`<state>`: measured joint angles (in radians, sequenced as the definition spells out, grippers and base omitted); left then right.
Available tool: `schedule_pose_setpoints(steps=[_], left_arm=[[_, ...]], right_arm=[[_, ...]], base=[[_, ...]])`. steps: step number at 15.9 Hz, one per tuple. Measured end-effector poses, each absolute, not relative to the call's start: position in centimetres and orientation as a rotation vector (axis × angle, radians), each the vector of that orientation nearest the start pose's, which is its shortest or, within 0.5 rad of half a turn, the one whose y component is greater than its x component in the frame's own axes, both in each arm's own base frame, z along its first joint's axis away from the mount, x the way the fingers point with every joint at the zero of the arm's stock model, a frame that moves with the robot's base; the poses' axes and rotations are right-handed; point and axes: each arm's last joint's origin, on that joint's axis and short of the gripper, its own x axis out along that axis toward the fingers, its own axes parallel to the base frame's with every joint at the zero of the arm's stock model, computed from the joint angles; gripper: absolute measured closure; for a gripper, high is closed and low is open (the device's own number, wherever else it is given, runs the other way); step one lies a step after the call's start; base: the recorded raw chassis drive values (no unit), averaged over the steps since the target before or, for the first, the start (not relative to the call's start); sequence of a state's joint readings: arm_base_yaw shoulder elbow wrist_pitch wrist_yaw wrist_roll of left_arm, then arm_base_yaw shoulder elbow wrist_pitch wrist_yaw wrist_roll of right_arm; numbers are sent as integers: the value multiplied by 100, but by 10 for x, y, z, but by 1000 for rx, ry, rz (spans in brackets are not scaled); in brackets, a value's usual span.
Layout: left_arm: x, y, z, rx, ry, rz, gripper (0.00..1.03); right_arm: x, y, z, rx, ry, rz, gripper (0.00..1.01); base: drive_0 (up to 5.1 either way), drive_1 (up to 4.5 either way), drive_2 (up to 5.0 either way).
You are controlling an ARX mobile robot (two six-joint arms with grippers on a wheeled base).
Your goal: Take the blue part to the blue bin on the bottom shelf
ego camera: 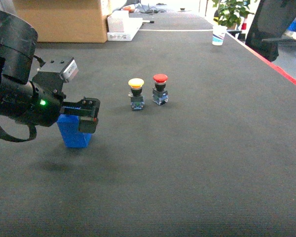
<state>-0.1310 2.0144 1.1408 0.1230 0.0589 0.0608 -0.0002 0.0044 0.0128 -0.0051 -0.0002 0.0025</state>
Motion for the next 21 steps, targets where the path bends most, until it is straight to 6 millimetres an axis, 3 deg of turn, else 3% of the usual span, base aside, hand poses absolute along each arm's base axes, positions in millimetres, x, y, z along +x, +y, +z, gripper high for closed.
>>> schedule_pose_setpoints(steps=[4, 9, 12, 13, 16, 19, 20, 21], left_arm=[[405, -55, 118, 88, 763, -177, 5], [404, -59, 118, 84, 743, -170, 57], [403, -54, 124, 81, 719, -151, 58], [402, -49, 138, 70, 666, -139, 58], [370, -32, 229, 4, 332, -119, 58], [345, -31, 257, 1, 203, -115, 58], [308, -34, 273, 4, 71, -99, 58], [285, -35, 273, 4, 24, -81, 58]], right_arm=[[97, 0, 167, 2, -3, 0, 3], [97, 0, 167, 2, -3, 0, 3], [97, 0, 167, 2, -3, 0, 3], [97, 0, 167, 2, -3, 0, 3], [97, 0, 167, 2, -3, 0, 3], [97, 0, 167, 2, -4, 0, 3], [97, 0, 167, 2, -3, 0, 3], [97, 0, 167, 2, -4, 0, 3]], base=[[0, 0, 0], [0, 0, 0], [0, 0, 0], [0, 0, 0], [0, 0, 0], [0, 0, 0], [0, 0, 0], [0, 0, 0]])
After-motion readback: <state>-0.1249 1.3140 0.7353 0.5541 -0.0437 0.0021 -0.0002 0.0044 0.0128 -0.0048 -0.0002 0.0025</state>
